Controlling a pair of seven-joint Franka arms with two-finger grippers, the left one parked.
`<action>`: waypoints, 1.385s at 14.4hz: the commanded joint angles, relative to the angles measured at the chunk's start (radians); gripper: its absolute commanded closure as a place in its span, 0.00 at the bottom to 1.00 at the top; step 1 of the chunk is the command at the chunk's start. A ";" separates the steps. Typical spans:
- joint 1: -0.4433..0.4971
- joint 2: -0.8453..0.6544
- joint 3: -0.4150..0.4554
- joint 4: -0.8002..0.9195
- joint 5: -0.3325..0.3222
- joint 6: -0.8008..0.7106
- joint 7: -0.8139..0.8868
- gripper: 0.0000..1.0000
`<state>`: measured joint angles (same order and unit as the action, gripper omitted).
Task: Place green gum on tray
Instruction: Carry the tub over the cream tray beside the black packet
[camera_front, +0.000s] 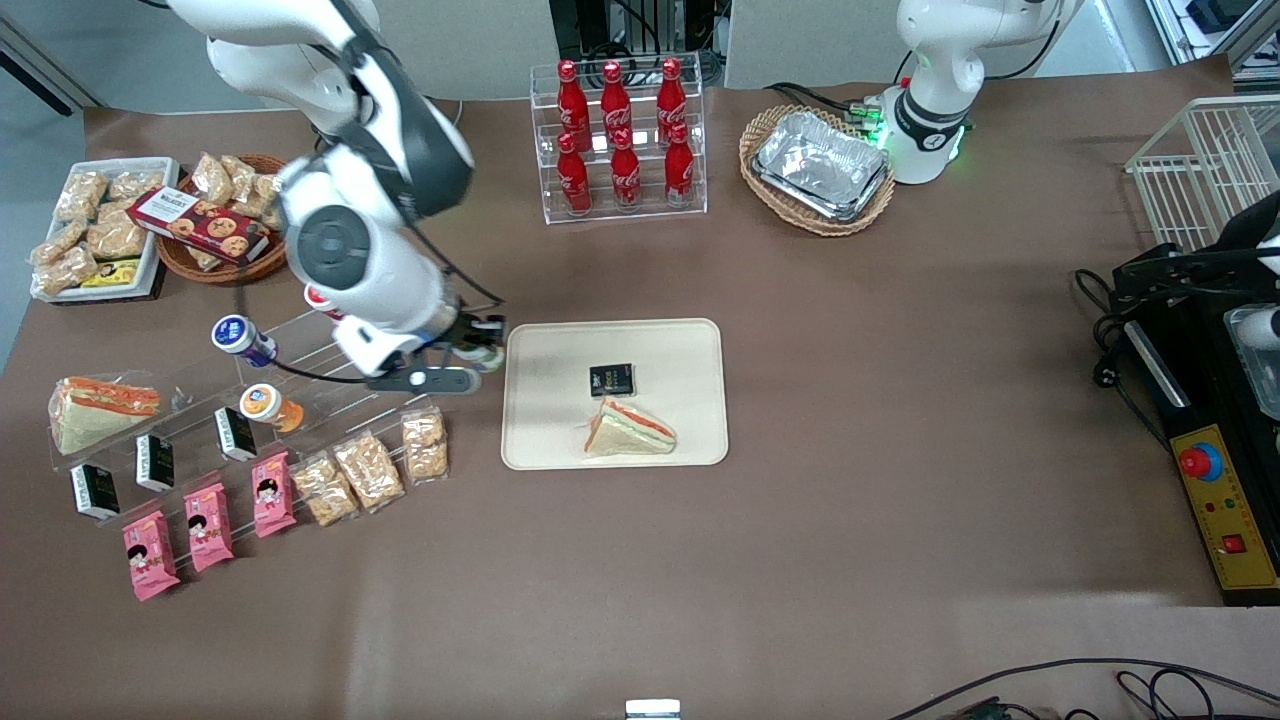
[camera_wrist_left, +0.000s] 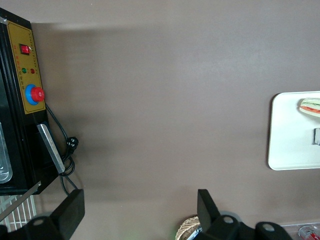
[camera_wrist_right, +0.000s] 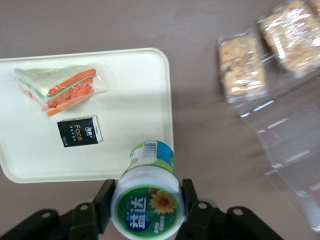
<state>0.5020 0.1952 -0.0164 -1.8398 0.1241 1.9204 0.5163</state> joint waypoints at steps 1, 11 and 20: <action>0.050 -0.010 -0.010 -0.154 0.017 0.193 0.054 0.74; 0.150 0.133 -0.011 -0.277 0.008 0.505 0.186 0.75; 0.150 0.165 -0.011 -0.269 0.011 0.546 0.189 0.22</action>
<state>0.6461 0.3543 -0.0232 -2.1178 0.1242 2.4487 0.6937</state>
